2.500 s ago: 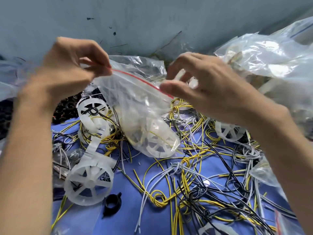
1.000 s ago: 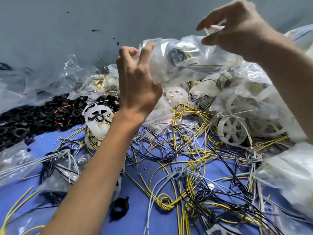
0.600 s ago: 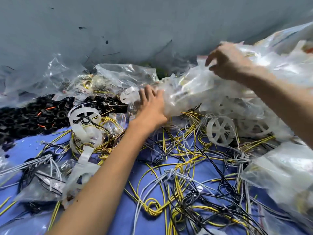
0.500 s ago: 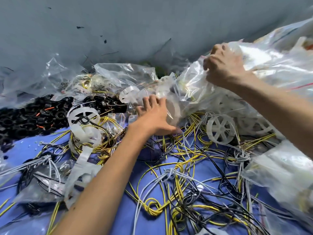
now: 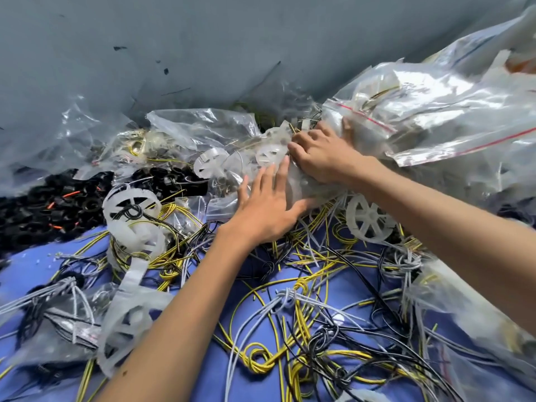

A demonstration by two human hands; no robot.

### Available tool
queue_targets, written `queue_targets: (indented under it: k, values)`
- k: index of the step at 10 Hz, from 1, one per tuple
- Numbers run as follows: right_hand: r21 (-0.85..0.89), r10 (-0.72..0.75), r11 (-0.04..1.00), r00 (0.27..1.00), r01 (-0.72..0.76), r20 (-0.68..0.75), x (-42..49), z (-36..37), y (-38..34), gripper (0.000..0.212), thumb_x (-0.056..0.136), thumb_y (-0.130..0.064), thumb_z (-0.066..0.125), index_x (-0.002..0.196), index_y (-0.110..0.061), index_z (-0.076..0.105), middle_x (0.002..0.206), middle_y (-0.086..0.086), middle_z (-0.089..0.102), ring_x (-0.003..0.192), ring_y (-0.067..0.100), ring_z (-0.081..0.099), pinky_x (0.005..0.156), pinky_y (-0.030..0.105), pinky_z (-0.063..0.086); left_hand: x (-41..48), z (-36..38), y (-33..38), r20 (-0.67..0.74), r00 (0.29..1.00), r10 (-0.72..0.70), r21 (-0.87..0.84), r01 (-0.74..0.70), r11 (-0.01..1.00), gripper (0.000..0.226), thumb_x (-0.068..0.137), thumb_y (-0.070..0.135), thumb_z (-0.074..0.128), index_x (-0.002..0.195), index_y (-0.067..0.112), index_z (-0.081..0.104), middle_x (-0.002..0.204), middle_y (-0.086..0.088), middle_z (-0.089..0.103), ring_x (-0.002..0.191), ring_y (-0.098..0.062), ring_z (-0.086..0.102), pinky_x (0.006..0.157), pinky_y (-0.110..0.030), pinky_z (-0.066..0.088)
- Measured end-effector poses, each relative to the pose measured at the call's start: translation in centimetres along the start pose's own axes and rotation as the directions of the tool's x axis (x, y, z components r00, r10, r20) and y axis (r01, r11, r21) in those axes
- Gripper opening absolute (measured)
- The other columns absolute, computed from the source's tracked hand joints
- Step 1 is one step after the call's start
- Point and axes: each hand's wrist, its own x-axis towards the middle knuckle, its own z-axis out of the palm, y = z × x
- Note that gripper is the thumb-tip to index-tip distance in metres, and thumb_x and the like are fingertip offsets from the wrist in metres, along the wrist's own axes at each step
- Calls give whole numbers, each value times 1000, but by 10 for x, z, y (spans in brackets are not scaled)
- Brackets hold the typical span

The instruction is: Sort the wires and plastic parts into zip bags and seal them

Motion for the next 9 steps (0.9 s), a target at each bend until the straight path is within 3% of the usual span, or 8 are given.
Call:
queue_targets:
  k: [1,2,3,5,6,7,8,9]
  values:
    - [-28,-120,992,992,120,25,-1,5,1,44,102,-29,17,139,-15,36,148,9,32,138,30,24,115,52,7,-3,-3,2,55,998,-14,21,13,1000,90,82,76,20,144,31,-27,159,-1,-18,146,-17,-13,115,-49,-13]
    - [-3,-136,991,991,136,4,-1,9,1,44,102,-24,21,143,-9,29,150,12,27,139,31,22,116,43,2,-6,-6,5,93,995,-31,35,28,999,86,87,72,18,141,29,-34,156,-2,-26,144,-19,-21,110,-48,-21]
    - [142,-96,985,994,101,-45,-4,11,0,43,104,-21,23,143,-6,30,152,15,26,140,32,17,105,27,-7,-7,-7,8,121,992,-41,44,36,998,83,90,69,17,138,27,-38,153,-2,-33,142,-22,-26,106,-46,-25]
    - [292,-91,950,993,109,-75,-9,10,-1,42,105,-23,21,140,-8,37,152,13,28,140,28,17,99,17,1,-8,-3,12,133,990,-52,61,44,997,83,91,67,14,135,24,-42,151,-2,-36,140,-24,-30,103,-45,-28]
    - [324,-68,942,995,88,-70,-10,5,-4,42,105,-26,22,141,-11,38,152,9,31,142,24,17,101,17,5,-9,-10,11,147,988,-49,71,39,997,87,91,68,20,139,24,-37,156,-3,-26,144,-23,-20,110,-47,-21]
    - [305,-26,952,999,13,37,-6,-5,-5,45,103,-34,24,140,-14,41,150,7,36,141,23,22,108,26,7,-9,-32,5,201,980,13,72,-28,997,91,90,64,37,148,24,-21,161,-4,2,147,-23,10,118,-47,6]
    - [210,30,977,998,-41,59,-1,-22,-10,46,98,-40,35,128,-10,52,141,12,44,130,25,38,109,39,24,-10,-59,-1,230,969,87,20,-94,995,84,91,57,44,152,20,-1,158,-4,21,142,-23,27,115,-39,24]
    - [379,2,924,992,46,-126,-7,-32,-26,39,92,-33,52,120,-5,56,137,17,40,120,27,45,100,31,36,-15,-70,-1,263,958,113,22,-123,992,75,92,55,46,151,16,19,152,-8,34,135,-23,39,111,-37,32]
